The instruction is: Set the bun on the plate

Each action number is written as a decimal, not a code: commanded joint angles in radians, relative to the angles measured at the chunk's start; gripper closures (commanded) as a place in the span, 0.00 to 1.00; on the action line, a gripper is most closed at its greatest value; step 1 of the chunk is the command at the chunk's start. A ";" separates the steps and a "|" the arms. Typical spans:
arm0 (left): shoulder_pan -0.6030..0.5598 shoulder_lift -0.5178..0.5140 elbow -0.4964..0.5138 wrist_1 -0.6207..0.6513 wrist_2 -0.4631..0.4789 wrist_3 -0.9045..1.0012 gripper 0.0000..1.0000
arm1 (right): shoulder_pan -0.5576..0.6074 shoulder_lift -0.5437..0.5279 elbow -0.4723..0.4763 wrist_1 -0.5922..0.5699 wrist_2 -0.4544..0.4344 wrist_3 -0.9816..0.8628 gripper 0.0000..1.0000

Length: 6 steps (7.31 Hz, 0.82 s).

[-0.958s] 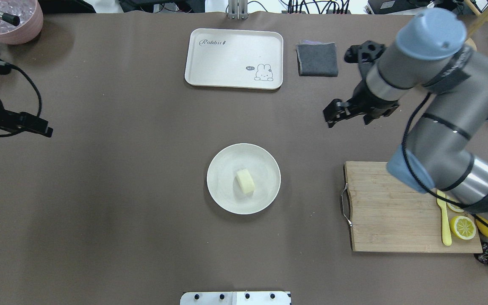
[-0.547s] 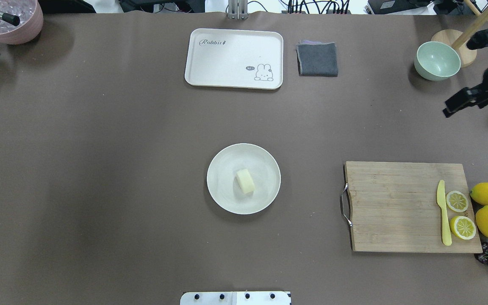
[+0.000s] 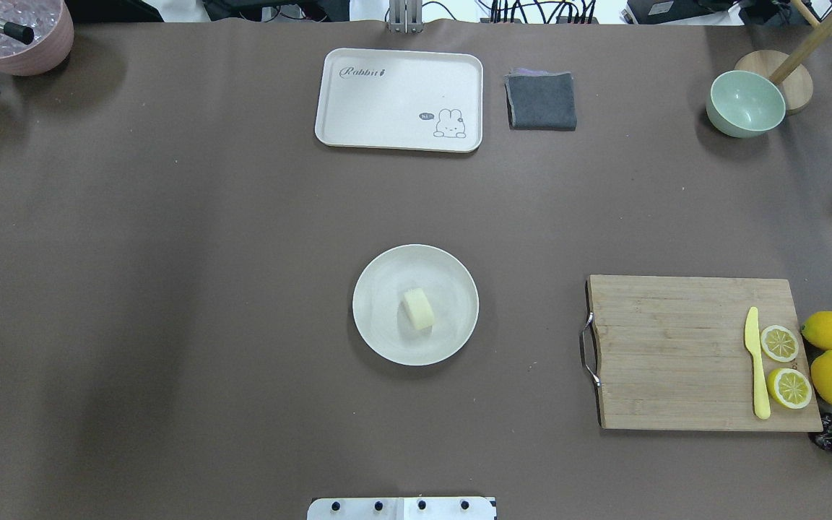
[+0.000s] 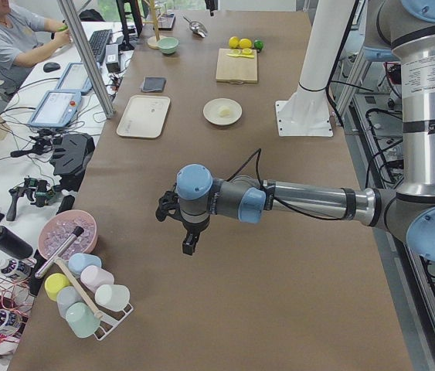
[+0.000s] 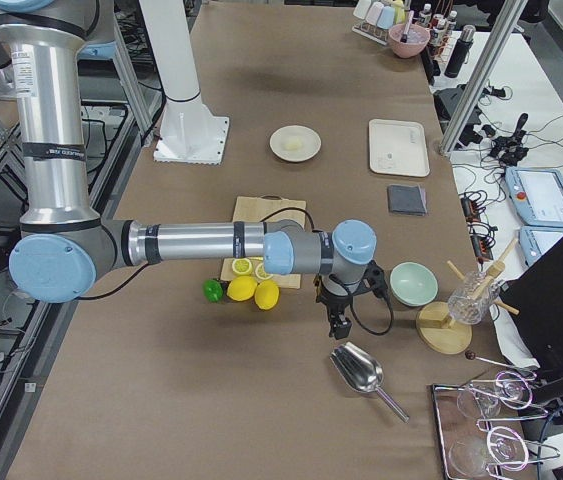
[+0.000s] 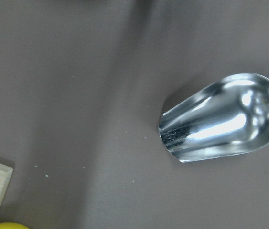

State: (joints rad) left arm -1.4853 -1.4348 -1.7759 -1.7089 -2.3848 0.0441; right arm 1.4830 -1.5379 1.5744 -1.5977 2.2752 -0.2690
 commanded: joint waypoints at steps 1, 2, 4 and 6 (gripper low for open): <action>-0.046 -0.010 0.000 -0.005 -0.005 -0.006 0.03 | 0.046 -0.011 -0.010 -0.001 -0.011 -0.027 0.00; -0.050 -0.007 0.003 0.001 -0.007 -0.004 0.03 | 0.046 -0.010 -0.016 0.001 -0.013 -0.027 0.00; -0.059 0.007 -0.014 -0.006 -0.069 -0.004 0.03 | 0.046 -0.008 -0.016 0.001 -0.011 -0.022 0.00; -0.082 0.010 -0.008 -0.009 -0.067 -0.004 0.03 | 0.045 -0.004 -0.019 0.001 -0.014 -0.021 0.00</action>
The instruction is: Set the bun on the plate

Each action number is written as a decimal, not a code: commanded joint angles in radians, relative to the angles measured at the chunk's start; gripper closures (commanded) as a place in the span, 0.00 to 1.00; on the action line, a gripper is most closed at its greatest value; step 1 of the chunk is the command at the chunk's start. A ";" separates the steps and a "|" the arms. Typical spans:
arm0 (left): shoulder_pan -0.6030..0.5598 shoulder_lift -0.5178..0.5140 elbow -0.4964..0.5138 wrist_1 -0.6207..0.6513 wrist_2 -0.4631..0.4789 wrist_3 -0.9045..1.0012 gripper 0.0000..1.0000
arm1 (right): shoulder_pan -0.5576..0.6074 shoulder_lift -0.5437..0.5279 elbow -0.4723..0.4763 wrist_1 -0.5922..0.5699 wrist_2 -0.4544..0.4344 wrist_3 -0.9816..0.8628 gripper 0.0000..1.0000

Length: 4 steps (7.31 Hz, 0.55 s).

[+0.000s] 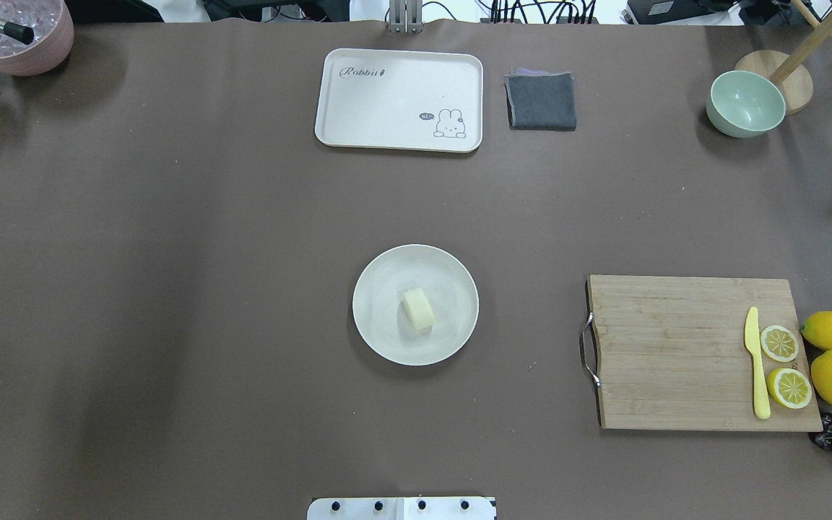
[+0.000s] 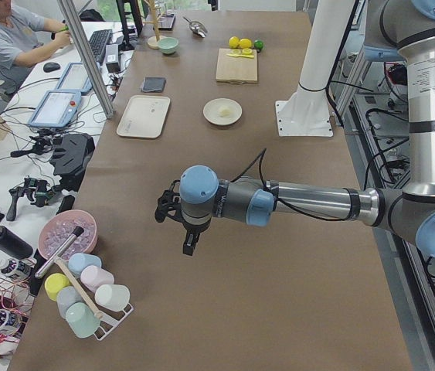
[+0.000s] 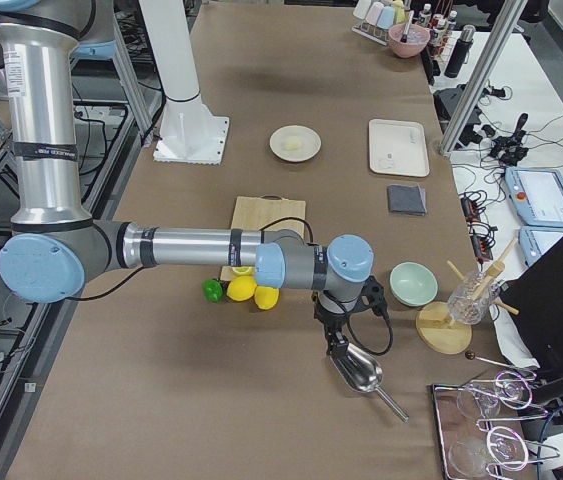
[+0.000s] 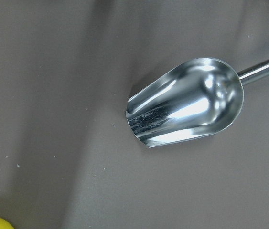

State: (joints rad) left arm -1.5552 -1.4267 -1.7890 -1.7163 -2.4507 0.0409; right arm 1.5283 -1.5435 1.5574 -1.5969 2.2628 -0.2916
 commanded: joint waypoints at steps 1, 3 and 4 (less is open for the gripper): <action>-0.017 0.002 -0.004 -0.005 -0.004 -0.001 0.03 | 0.000 0.000 -0.002 0.000 0.000 0.003 0.00; -0.022 -0.001 -0.012 -0.006 0.001 0.004 0.03 | 0.000 0.002 -0.002 -0.001 0.000 0.011 0.00; -0.020 -0.010 -0.003 -0.012 0.004 0.004 0.03 | -0.002 0.005 -0.008 -0.001 0.000 0.012 0.00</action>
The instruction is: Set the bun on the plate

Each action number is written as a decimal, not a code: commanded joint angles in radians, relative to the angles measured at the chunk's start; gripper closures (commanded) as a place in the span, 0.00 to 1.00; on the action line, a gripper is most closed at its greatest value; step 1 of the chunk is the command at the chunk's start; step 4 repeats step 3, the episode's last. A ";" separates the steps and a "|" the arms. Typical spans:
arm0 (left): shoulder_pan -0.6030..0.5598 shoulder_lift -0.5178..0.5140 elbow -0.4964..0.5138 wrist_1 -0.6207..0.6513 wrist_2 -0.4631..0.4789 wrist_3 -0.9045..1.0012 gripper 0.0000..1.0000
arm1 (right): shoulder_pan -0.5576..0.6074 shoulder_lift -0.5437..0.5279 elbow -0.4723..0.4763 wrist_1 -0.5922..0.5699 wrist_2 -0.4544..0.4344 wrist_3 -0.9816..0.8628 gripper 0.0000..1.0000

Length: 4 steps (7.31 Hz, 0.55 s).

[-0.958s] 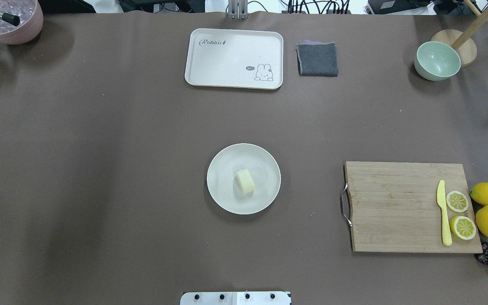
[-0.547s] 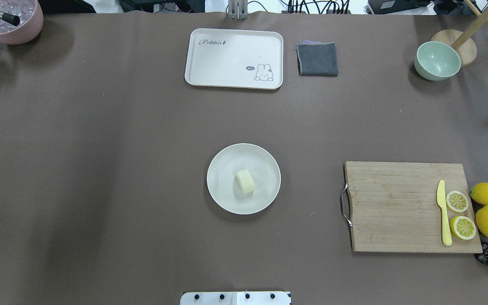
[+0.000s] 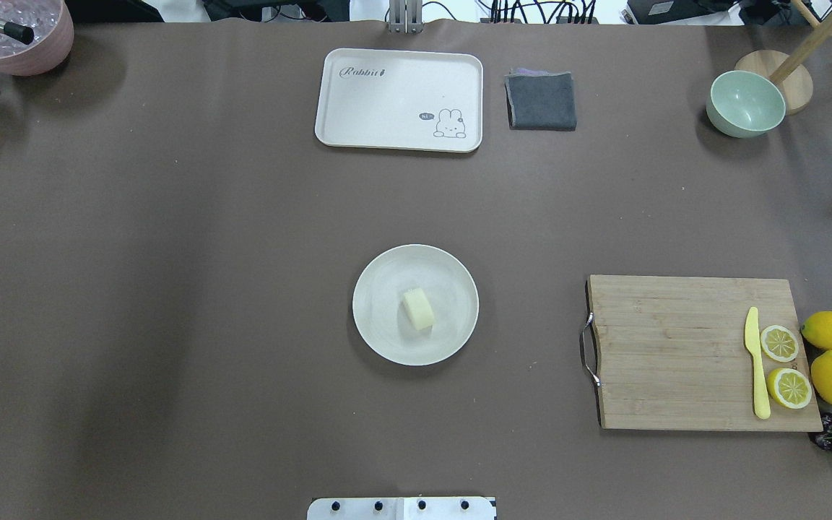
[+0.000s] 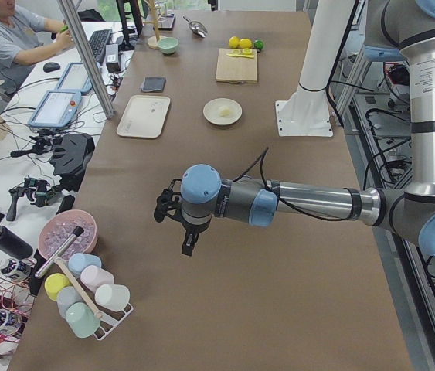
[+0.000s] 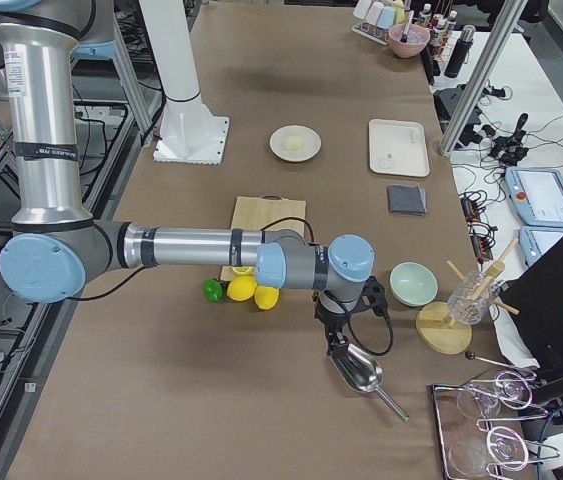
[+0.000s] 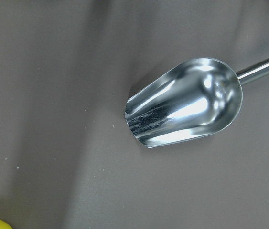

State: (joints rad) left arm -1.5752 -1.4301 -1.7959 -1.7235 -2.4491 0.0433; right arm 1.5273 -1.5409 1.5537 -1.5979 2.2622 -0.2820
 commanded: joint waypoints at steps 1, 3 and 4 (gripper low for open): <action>0.000 -0.007 0.007 -0.007 0.004 0.006 0.03 | -0.001 0.004 -0.014 -0.001 0.002 0.003 0.00; 0.000 -0.012 0.004 -0.007 0.004 0.006 0.03 | -0.001 0.002 -0.012 0.001 0.002 0.004 0.00; 0.000 -0.012 0.004 -0.007 0.004 0.006 0.03 | -0.001 0.002 -0.012 0.001 0.002 0.004 0.00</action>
